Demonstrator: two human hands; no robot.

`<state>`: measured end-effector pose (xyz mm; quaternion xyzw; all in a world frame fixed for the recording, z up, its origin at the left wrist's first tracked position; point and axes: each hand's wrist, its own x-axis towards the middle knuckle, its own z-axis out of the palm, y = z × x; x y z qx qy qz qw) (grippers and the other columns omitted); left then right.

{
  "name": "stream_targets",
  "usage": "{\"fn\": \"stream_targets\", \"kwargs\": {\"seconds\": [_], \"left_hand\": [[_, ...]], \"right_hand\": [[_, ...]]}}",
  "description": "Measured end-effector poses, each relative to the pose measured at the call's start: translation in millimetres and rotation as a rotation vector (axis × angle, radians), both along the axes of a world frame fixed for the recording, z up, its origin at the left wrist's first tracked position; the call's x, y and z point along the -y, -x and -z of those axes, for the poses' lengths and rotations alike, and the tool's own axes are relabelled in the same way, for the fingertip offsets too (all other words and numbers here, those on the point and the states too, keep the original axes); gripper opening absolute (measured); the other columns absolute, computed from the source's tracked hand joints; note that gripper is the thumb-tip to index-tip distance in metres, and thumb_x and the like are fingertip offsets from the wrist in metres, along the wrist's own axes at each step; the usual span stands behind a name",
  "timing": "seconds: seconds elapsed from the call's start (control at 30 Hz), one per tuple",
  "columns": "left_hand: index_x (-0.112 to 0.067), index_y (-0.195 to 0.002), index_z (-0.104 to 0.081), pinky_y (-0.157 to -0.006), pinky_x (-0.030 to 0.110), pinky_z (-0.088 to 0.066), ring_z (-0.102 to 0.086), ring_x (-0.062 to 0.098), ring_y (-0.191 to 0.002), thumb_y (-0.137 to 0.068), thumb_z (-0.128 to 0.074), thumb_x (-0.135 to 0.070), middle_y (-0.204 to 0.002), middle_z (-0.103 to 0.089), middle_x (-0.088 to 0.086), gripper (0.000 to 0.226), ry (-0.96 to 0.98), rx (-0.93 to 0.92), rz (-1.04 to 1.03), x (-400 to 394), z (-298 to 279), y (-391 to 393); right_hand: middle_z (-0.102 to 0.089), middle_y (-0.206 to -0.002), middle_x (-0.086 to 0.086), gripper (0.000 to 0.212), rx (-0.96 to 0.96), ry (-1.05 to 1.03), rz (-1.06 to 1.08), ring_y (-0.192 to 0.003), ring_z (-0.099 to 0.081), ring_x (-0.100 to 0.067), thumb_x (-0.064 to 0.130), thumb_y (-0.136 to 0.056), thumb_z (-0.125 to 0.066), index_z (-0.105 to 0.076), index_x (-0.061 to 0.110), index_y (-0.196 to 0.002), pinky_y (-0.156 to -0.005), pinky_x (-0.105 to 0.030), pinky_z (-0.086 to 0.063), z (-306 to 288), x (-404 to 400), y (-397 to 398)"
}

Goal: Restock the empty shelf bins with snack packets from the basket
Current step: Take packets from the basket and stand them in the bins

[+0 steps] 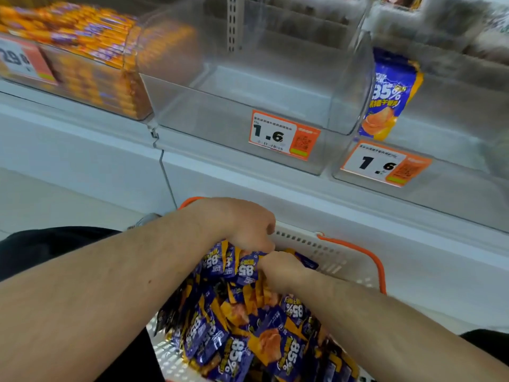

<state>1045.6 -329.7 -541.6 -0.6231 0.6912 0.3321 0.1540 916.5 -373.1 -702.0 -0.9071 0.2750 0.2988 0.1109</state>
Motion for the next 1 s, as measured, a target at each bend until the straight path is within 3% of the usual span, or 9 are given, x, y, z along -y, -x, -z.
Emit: {"fn": "stream_targets", "kwargs": {"seconds": [0.13, 0.23, 0.3, 0.47, 0.57, 0.67, 0.77, 0.87, 1.0], "left_hand": [[-0.019, -0.147, -0.037, -0.090, 0.028, -0.040, -0.053, 0.019, -0.117, -0.099, -0.046, -0.042, -0.133, -0.057, 0.001, 0.054, -0.013, -0.024, -0.055, -1.0, -3.1, 0.9], [-0.017, -0.145, -0.040, -0.099, 0.031, -0.042, -0.052, 0.021, -0.121, -0.097, -0.050, -0.044, -0.137, -0.053, 0.001, 0.055, 0.001, -0.024, -0.104, -1.6, -8.3, -4.4], [-0.018, -0.147, -0.036, -0.102, 0.032, -0.038, -0.047, 0.021, -0.129, -0.096, -0.053, -0.047, -0.145, -0.046, 0.001, 0.061, -0.002, -0.004, -0.149, -1.1, -12.9, -11.1], [-0.021, -0.140, -0.046, -0.105, 0.034, -0.041, -0.050, 0.019, -0.126, -0.085, -0.068, -0.051, -0.141, -0.050, -0.002, 0.066, -0.010, -0.006, -0.278, 0.3, -28.3, -40.8], [-0.024, -0.103, -0.064, -0.088, 0.033, -0.051, -0.063, 0.017, -0.100, -0.076, -0.082, -0.034, -0.116, -0.067, 0.003, 0.034, 0.083, -0.268, -0.463, -0.8, -31.3, -61.1], [-0.015, -0.094, -0.067, -0.071, 0.033, -0.054, -0.067, 0.022, -0.081, -0.075, -0.083, -0.013, -0.102, -0.073, 0.011, 0.025, 0.157, -0.541, -0.618, -3.1, -33.3, -65.3], [-0.006, -0.094, -0.066, -0.067, 0.030, -0.059, -0.070, 0.016, -0.073, -0.080, -0.074, 0.003, -0.085, -0.076, 0.005, 0.017, 0.275, -0.673, -0.707, -2.4, -31.9, -62.3], [-0.014, -0.089, -0.065, -0.054, 0.020, -0.054, -0.066, 0.005, -0.062, -0.081, -0.074, 0.000, -0.073, -0.074, -0.007, 0.018, 0.384, -0.715, -0.707, -2.7, -34.4, -56.0], [-0.015, -0.088, -0.067, -0.055, 0.021, -0.053, -0.068, 0.005, -0.063, -0.080, -0.076, -0.006, -0.074, -0.075, -0.009, 0.016, 0.446, -0.726, -0.626, -4.4, -40.6, -40.1]], "right_hand": [[-0.062, -0.088, -0.007, 0.015, 0.056, 0.004, -0.052, -0.077, -0.059, -0.025, 0.002, -0.086, -0.053, -0.062, 0.011, -0.093, -0.070, -0.042, -0.056, -29.4, 9.8, 7.0], [-0.059, -0.087, -0.001, 0.009, 0.096, -0.069, -0.019, -0.080, -0.057, -0.023, 0.013, -0.091, -0.056, -0.054, 0.021, -0.087, -0.071, -0.041, -0.051, -60.5, 24.3, 13.2], [-0.056, -0.082, 0.000, 0.021, 0.145, -0.120, 0.076, -0.080, -0.057, -0.025, 0.019, -0.096, -0.055, -0.045, 0.027, -0.079, -0.069, -0.037, -0.045, -81.8, 34.8, 19.3], [-0.060, -0.079, -0.015, 0.016, 0.663, -0.640, 0.809, -0.063, -0.067, -0.020, 0.008, -0.102, -0.047, -0.047, 0.014, -0.087, -0.057, -0.027, -0.048, -125.5, 36.4, 38.1], [-0.067, -0.085, -0.017, 0.012, 0.952, -1.148, 1.215, -0.063, -0.070, -0.021, 0.005, -0.102, -0.043, -0.047, 0.013, -0.093, -0.058, -0.030, -0.056, -135.8, 29.1, 42.1], [-0.075, -0.084, -0.012, 0.012, 1.028, -1.312, 1.322, -0.065, -0.072, -0.022, 0.006, -0.102, -0.040, -0.049, 0.011, -0.096, -0.056, -0.030, -0.057, -140.4, 22.0, 40.2], [-0.071, -0.082, -0.008, 0.006, 0.888, -1.081, 1.120, -0.061, -0.067, -0.018, 0.004, -0.097, -0.053, -0.055, 0.010, -0.095, -0.062, -0.029, -0.053, -141.5, 21.9, 39.5], [-0.067, -0.079, 0.002, 0.013, 0.752, -0.385, 0.667, -0.063, -0.059, -0.004, 0.012, -0.080, -0.076, -0.068, 0.012, -0.090, -0.065, -0.027, -0.047, -142.2, 31.7, 44.6], [-0.069, -0.076, 0.010, 0.022, 0.972, -0.225, 0.607, -0.064, -0.058, 0.004, 0.025, -0.067, -0.086, -0.068, 0.028, -0.079, -0.065, -0.021, -0.043, -160.0, 32.2, 38.2]]}}
